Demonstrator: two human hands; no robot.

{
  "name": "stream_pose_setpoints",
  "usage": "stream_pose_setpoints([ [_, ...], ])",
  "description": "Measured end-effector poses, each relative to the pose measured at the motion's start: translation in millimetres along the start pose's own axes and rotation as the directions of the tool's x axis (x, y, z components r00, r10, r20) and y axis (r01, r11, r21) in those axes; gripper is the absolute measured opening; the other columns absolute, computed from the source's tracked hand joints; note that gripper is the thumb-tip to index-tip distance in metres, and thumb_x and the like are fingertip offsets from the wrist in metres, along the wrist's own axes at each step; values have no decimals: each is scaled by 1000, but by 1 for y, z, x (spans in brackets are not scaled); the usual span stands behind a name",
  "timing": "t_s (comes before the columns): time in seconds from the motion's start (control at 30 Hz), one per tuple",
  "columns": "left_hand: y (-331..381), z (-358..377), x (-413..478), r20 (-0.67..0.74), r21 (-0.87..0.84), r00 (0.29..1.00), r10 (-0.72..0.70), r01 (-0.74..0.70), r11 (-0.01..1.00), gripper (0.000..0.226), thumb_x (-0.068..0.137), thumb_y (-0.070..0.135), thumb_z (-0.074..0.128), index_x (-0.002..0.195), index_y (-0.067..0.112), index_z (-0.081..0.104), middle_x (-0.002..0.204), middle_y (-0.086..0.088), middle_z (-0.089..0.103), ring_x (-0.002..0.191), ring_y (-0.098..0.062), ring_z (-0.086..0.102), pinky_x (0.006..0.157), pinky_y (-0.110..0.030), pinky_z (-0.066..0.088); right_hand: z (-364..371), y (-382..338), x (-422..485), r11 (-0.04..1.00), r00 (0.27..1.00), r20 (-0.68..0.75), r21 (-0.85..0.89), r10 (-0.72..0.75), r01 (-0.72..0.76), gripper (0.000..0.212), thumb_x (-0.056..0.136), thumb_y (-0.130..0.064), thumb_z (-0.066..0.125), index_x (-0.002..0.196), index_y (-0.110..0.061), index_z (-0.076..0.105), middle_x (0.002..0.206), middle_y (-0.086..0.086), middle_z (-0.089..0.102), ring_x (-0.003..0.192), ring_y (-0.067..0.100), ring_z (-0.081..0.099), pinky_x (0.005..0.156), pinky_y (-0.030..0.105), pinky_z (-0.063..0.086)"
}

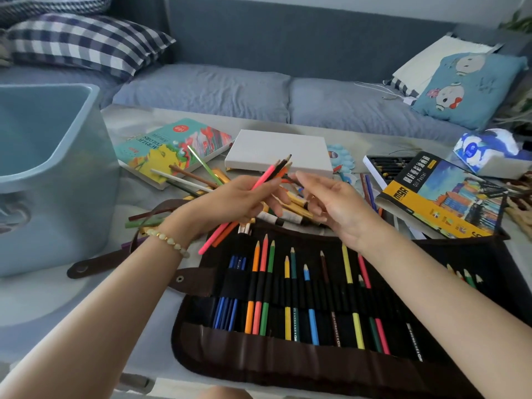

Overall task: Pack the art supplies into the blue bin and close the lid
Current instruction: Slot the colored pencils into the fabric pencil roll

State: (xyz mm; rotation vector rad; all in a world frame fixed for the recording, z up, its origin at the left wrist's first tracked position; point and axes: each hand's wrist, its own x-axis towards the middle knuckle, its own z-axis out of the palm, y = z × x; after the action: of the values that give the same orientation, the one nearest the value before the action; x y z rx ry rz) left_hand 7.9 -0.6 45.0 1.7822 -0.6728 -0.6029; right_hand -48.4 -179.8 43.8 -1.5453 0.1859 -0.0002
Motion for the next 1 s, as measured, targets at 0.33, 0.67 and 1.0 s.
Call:
stream_pose_setpoints([
  [0.33, 7, 5, 5, -30, 66, 999, -28, 30, 997, 39, 102, 33, 34, 122, 12, 60, 105, -4, 72, 77, -16, 70, 63, -16, 54, -24, -15, -3, 970, 995, -104, 241, -4, 29, 22, 72, -33, 70, 88, -19, 70, 79, -7, 71, 73, 4, 63, 58, 17, 49],
  [0.67, -17, 4, 15, -27, 543, 991, -133, 126, 830, 27, 93, 42, 53, 98, 23, 72, 70, 5, 66, 50, -5, 47, 50, -14, 36, -50, 10, 4, 980, 988, -101, 175, 113, -94, 14, 89, -22, 60, 94, -17, 72, 94, 0, 73, 72, 5, 69, 52, 14, 51],
  [1.0, -21, 5, 16, 10, 595, 986, -166, 128, 793, 20, 89, 29, 65, 107, 24, 70, 89, 19, 64, 87, 3, 60, 87, -21, 46, -40, 21, 8, 985, 987, -73, 109, 142, -134, 15, 90, -21, 60, 99, -15, 70, 99, 4, 73, 76, 9, 71, 57, 16, 53],
])
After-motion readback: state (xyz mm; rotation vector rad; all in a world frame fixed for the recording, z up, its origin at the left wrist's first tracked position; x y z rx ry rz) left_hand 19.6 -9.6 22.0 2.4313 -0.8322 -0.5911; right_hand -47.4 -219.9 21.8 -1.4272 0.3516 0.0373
